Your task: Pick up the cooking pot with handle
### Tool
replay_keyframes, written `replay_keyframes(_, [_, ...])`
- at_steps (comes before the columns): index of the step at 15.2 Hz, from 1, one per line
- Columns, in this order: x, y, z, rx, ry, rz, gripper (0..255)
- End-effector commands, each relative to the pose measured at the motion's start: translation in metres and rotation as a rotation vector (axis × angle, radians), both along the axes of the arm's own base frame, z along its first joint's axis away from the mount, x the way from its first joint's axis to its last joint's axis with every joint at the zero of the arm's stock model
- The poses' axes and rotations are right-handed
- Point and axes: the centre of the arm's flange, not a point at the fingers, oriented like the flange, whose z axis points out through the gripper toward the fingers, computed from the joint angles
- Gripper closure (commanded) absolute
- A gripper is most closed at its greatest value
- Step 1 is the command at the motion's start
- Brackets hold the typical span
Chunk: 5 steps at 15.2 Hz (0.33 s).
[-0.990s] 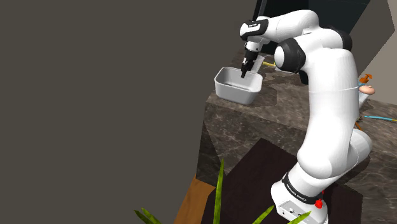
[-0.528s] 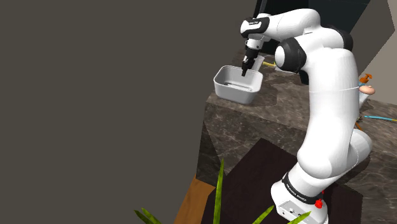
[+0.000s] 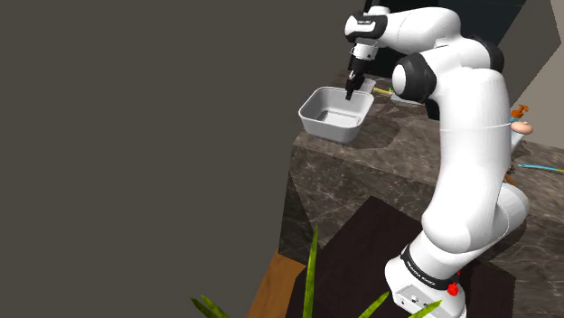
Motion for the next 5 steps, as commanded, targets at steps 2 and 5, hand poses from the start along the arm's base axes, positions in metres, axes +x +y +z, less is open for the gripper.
replay_keyframes(2, [0.001,0.000,0.019,-0.003,-0.006,0.000,255])
replay_keyframes(5, [0.000,0.000,0.026,-0.003,-0.006,0.000,255])
